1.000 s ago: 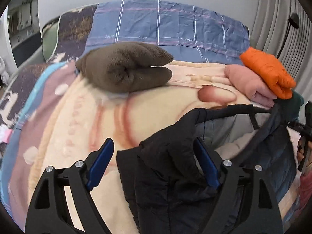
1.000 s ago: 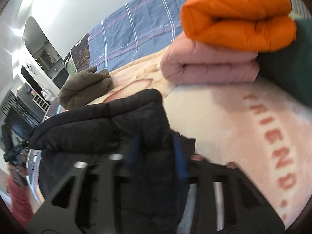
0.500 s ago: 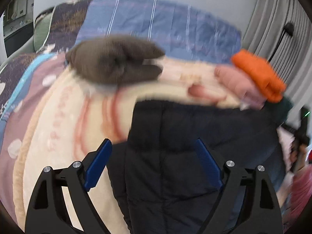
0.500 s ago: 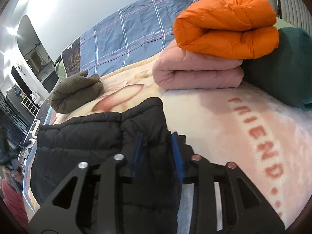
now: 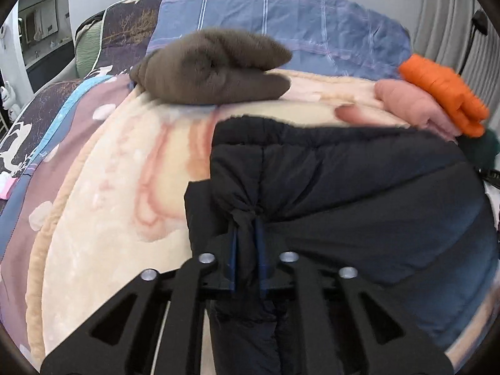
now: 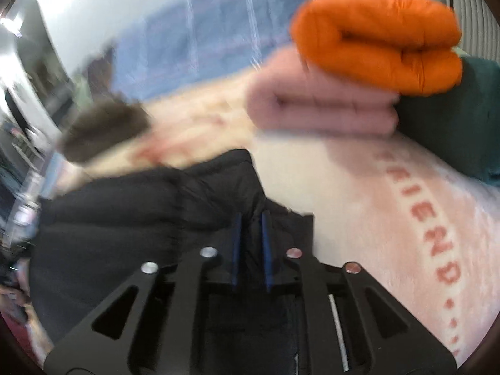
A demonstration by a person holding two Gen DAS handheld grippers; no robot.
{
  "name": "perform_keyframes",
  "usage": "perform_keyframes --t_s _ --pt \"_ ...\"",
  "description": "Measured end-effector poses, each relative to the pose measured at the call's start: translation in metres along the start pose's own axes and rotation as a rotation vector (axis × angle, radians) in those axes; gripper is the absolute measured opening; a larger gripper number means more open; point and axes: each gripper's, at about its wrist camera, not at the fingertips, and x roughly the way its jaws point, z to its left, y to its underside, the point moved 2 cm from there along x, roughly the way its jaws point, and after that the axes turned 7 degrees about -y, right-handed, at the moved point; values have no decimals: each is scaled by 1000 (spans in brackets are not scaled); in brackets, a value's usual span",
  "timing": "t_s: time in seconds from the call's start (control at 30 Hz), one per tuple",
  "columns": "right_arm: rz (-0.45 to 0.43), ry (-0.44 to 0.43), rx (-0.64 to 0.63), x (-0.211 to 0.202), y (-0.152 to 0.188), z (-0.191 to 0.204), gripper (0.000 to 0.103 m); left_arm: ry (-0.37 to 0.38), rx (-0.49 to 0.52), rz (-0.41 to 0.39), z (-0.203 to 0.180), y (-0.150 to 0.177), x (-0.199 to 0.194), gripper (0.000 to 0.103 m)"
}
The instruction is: Fold large clothes
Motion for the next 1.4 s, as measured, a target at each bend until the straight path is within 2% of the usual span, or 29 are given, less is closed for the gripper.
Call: perform_keyframes --t_s 0.07,0.1,0.13,0.2,0.27,0.3,0.37,0.43,0.47,0.53,0.6,0.63,0.67,0.7,0.77,0.9,1.4 --pt "2 53 -15 3 8 2 15 -17 -22 -26 2 -5 -4 30" --pt "-12 98 -30 -3 10 5 22 -30 -43 -41 5 -7 -9 41" --pt "-26 154 -41 -11 12 6 35 -33 -56 -53 7 -9 -13 42" --pt "-76 233 -56 -29 14 10 49 -22 -90 -96 11 -16 -29 42" --pt "-144 246 -69 -50 15 16 49 2 -108 -167 6 -22 -53 42" --pt "-195 217 -72 -64 16 25 49 39 -103 -206 -2 -25 -64 42" --pt "-264 100 -82 -84 18 45 48 113 -84 -256 -26 -30 -80 42" --pt "-287 -23 -102 -87 22 68 48 188 -45 -251 -53 -34 -82 42" --pt "-285 -82 -111 -84 25 78 48 211 -18 -235 -70 -35 -78 42" --pt "-259 -134 -127 -72 30 93 46 228 26 -205 -100 -32 -63 42" --pt "-171 -91 -118 -39 44 97 48 205 92 -125 -129 -21 -28 46" --pt "-128 -63 -103 -21 52 92 50 175 120 -111 -138 -14 -13 55" --pt "-124 -52 -89 -3 65 83 50 159 149 -145 -145 -4 1 56" --pt "-147 -24 -100 0 70 79 50 181 154 -185 -147 2 5 56" --pt "-135 32 -109 0 77 79 50 201 146 -161 -150 1 11 57" --pt "-90 24 -110 8 77 75 51 186 151 -152 -148 5 18 57" --pt "-57 8 -123 22 77 82 52 202 126 -132 -146 9 24 58"
